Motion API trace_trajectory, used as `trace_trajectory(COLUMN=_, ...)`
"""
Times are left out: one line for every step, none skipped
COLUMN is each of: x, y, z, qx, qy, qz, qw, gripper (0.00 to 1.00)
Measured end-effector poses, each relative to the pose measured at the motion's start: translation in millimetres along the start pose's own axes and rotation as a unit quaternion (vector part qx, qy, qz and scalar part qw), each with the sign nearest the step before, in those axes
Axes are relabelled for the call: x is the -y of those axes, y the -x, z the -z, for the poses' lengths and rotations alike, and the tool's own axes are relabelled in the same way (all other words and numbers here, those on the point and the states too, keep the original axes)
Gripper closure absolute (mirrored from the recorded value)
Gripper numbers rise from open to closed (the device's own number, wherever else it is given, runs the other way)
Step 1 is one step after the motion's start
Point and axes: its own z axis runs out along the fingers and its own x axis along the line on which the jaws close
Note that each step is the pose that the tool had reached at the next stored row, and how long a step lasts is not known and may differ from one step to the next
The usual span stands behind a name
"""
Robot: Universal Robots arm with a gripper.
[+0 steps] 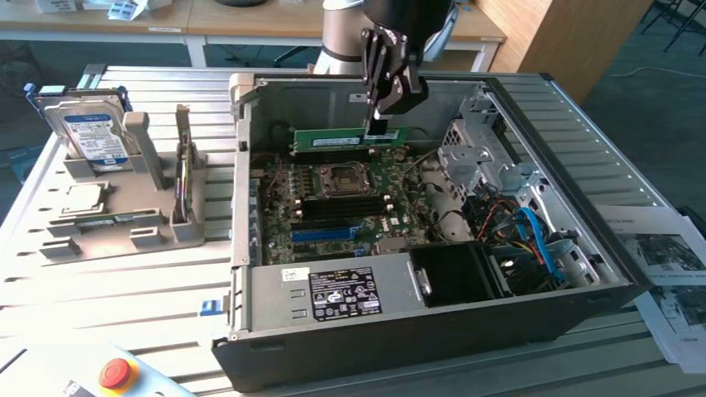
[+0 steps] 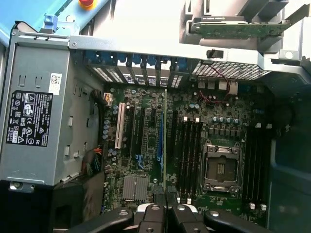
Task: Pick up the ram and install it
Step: 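Pick up the ram and move it above insertion slot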
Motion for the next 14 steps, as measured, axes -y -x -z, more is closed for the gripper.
trace_trajectory(x=0.0, y=0.0, z=0.1, qx=-0.0001, qy=-0.0002, qz=0.0, qw=1.0, gripper=0.88)
trace_trajectory(x=-0.1, y=0.0, z=0.1, qx=-0.0001, qy=-0.0003, qz=0.0, qw=1.0, gripper=0.88)
trace_trajectory(x=-0.1, y=0.0, z=0.1, qx=-0.0001, qy=-0.0003, qz=0.0, qw=1.0, gripper=0.88)
trace_trajectory(x=-0.1, y=0.0, z=0.1, qx=-0.0001, qy=-0.0003, qz=0.0, qw=1.0, gripper=0.88)
trace_trajectory(x=-0.1, y=0.0, z=0.1, qx=-0.0001, qy=-0.0003, qz=0.0, qw=1.0, gripper=0.88)
trace_trajectory(x=-0.1, y=0.3, z=0.2, qx=-0.0002, qy=-0.0003, qz=0.0, qw=1.0, gripper=0.88)
trace_trajectory(x=-0.1, y=1.4, z=0.3, qx=-0.0003, qy=-0.0002, qz=0.0, qw=1.0, gripper=0.88)
trace_trajectory(x=0.1, y=3.1, z=0.2, qx=-0.0002, qy=-0.0002, qz=0.0, qw=1.0, gripper=0.88)
trace_trajectory(x=0.3, y=5.0, z=0.2, qx=-0.0001, qy=-0.0003, qz=0.0, qw=1.0, gripper=0.88)
trace_trajectory(x=0.4, y=7.1, z=0.2, qx=-0.0001, qy=-0.0002, qz=0.0, qw=1.0, gripper=0.88)
trace_trajectory(x=0.5, y=9.2, z=0.2, qx=-0.0001, qy=-0.0003, qz=0.0, qw=1.0, gripper=0.88)
trace_trajectory(x=0.7, y=11.6, z=0.2, qx=-0.0001, qy=-0.0003, qz=0.0, qw=1.0, gripper=0.88)
trace_trajectory(x=0.9, y=13.8, z=0.2, qx=-0.0001, qy=-0.0003, qz=0.0, qw=1.0, gripper=0.88)
trace_trajectory(x=1.1, y=16.0, z=0.2, qx=-0.0001, qy=-0.0003, qz=0.0, qw=1.0, gripper=0.88)
